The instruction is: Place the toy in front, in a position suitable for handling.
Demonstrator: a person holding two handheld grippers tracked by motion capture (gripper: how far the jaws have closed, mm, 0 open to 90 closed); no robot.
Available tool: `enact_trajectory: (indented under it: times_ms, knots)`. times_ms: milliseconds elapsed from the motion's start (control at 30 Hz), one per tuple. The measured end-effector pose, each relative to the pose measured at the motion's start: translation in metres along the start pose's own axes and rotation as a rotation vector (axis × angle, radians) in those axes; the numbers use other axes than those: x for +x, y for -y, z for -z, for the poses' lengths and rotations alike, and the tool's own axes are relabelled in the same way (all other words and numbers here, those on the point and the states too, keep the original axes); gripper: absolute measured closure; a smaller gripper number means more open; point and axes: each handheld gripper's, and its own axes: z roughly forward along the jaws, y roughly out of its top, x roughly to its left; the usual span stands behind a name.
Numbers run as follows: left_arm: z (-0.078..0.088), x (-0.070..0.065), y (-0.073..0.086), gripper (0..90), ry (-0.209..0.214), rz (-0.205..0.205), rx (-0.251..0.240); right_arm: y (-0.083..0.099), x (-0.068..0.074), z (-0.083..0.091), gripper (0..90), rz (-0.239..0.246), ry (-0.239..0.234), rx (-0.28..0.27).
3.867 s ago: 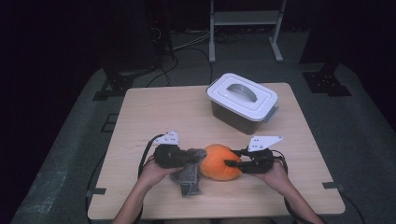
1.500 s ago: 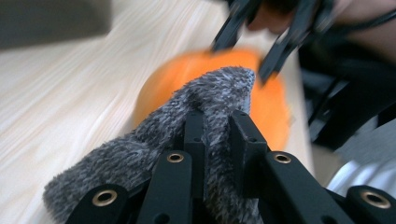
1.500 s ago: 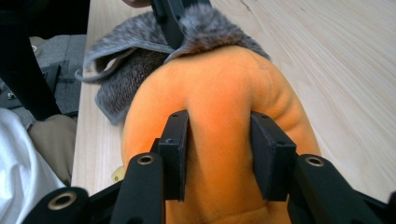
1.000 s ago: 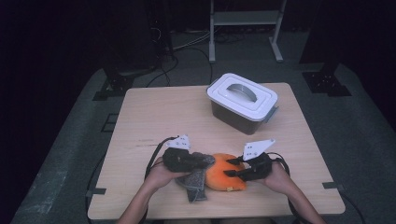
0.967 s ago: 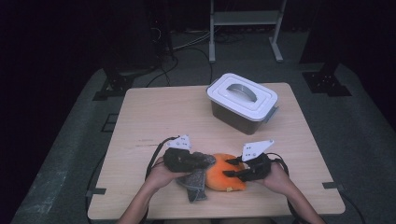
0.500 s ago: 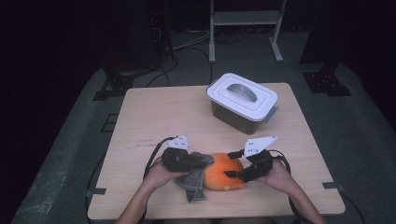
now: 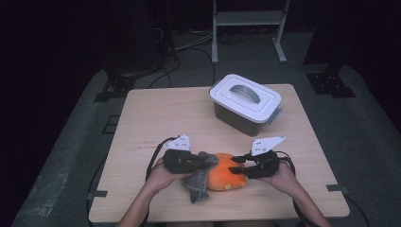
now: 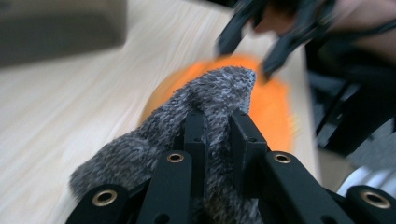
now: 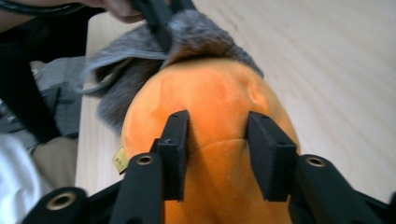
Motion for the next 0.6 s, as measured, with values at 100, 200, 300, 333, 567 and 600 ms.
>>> enact_trajectory:
  times_ms: [100,200,300,333,567,600]
  knots:
    - [-0.005,-0.002,0.001,78.6,-0.017,-0.021,0.044,-0.004,0.003,-0.004,56.4,0.008,0.002,-0.004]
    - [-0.006,0.006,0.009,78.7,-0.024,0.012,0.056,-0.003,-0.001,-0.001,43.0,-0.024,-0.010,-0.005]
    - [-0.001,0.015,0.016,78.7,-0.038,0.053,0.040,-0.001,-0.006,0.004,30.9,-0.060,-0.026,0.011]
    - [-0.001,0.015,0.016,78.7,-0.038,0.053,0.040,0.001,-0.008,0.006,29.8,-0.054,-0.039,0.024]
    - [-0.001,0.018,0.018,78.6,-0.044,0.065,0.047,0.007,-0.008,-0.001,34.6,-0.054,-0.062,0.043]
    - [0.000,0.016,0.016,78.6,-0.044,0.062,0.045,0.007,-0.006,-0.002,43.2,-0.044,-0.057,0.037]
